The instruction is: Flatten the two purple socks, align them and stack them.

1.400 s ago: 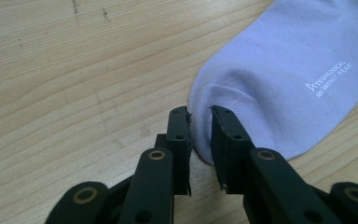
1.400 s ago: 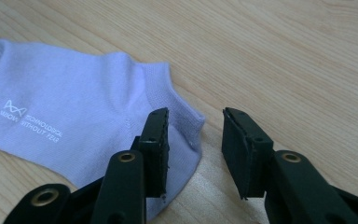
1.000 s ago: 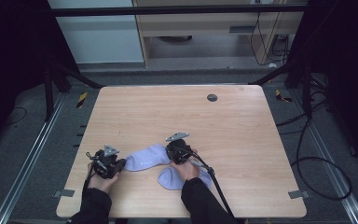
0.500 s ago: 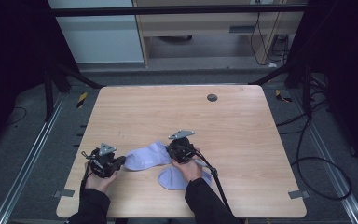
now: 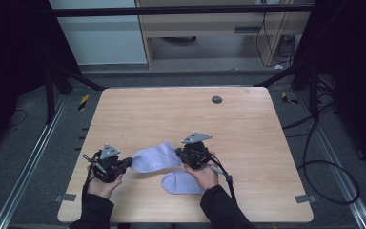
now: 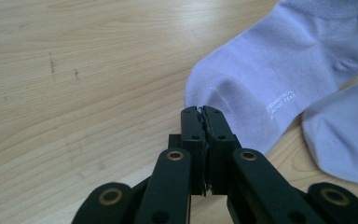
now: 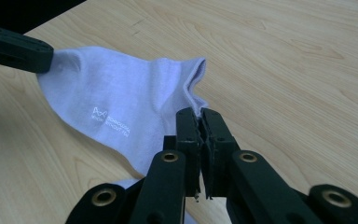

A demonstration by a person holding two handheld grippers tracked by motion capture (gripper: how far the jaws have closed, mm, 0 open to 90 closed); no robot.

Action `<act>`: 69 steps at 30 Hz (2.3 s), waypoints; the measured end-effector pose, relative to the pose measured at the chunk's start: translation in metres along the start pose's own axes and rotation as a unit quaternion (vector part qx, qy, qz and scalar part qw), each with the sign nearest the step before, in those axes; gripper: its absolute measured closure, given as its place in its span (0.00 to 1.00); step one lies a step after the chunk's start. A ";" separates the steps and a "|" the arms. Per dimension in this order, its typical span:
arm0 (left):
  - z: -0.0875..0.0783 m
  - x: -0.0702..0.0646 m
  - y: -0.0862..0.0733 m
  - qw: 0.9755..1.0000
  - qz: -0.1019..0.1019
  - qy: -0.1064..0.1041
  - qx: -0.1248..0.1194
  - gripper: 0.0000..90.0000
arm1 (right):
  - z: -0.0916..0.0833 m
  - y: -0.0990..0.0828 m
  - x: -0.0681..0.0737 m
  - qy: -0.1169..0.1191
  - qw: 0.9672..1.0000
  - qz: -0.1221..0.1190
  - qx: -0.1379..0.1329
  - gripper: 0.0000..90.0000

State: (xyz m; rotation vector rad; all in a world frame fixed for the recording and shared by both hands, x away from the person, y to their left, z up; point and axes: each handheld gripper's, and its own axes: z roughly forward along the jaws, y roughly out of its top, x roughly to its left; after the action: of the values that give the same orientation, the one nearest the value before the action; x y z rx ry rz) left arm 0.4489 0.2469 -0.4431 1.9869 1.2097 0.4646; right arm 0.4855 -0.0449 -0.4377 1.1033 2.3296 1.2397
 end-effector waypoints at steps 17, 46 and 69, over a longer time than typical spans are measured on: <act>0.007 -0.047 0.014 0.999 0.032 -0.041 0.002 0.97 | -0.057 -0.023 -0.016 -0.009 1.000 0.004 -0.010 0.97; 0.031 -0.089 0.005 0.993 0.079 -0.076 0.045 0.97 | -0.102 -0.076 -0.030 -0.019 1.000 0.024 0.008 0.97; 0.041 -0.089 -0.003 0.991 0.084 -0.075 0.070 0.97 | -0.090 -0.090 -0.027 -0.013 0.999 0.023 0.042 0.97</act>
State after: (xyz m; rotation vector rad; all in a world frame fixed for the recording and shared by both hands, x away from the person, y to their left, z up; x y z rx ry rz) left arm 0.4300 0.1538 -0.4655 2.2122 1.0098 0.3137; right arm 0.4090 -0.1481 -0.4592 1.2002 2.3682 1.1462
